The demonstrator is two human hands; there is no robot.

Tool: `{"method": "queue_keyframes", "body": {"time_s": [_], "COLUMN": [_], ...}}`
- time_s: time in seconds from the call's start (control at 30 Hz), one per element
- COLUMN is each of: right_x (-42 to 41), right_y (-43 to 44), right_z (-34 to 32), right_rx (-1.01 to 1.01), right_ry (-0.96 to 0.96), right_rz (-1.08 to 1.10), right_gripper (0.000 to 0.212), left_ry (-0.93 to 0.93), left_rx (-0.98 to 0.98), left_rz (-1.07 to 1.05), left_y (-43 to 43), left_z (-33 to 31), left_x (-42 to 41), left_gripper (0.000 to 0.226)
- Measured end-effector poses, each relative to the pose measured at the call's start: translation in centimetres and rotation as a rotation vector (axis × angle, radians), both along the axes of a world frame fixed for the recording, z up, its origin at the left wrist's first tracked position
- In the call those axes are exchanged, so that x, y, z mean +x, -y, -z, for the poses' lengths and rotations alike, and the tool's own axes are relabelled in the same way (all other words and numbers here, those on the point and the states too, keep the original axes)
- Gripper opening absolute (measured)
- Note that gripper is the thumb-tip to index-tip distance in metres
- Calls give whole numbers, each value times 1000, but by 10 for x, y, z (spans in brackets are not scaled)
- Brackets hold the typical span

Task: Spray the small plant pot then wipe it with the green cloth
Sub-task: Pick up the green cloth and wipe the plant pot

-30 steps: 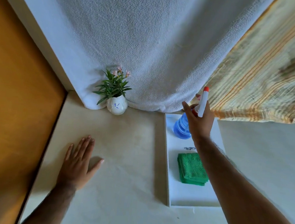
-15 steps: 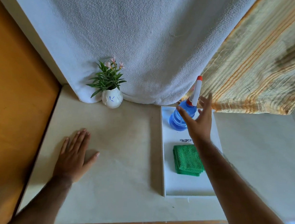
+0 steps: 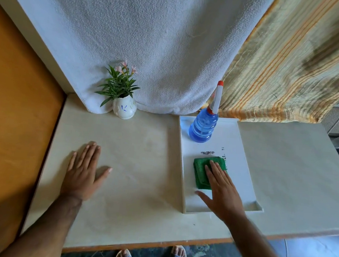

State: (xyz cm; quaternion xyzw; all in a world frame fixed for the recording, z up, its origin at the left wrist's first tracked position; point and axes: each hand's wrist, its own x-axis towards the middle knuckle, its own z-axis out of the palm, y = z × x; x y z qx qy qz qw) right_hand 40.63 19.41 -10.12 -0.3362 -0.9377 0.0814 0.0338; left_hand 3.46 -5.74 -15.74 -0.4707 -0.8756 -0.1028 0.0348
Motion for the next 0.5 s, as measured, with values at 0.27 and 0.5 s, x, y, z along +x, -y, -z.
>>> {"method": "queue_keyframes", "body": {"time_s": [0.27, 0.5], "right_x": [-9, -23], "right_y": [-17, -22], "right_z": [-5, -24], "right_rx": [100, -29], "right_ry": [-7, 11], "right_rz": [-76, 115], "right_gripper": [68, 67], "left_ry": [-38, -54], "left_rx": [12, 26], "left_rz": [9, 4], "left_y": [1, 3], "left_z": [9, 14], "left_x": [-2, -4], "left_gripper": [83, 84]}}
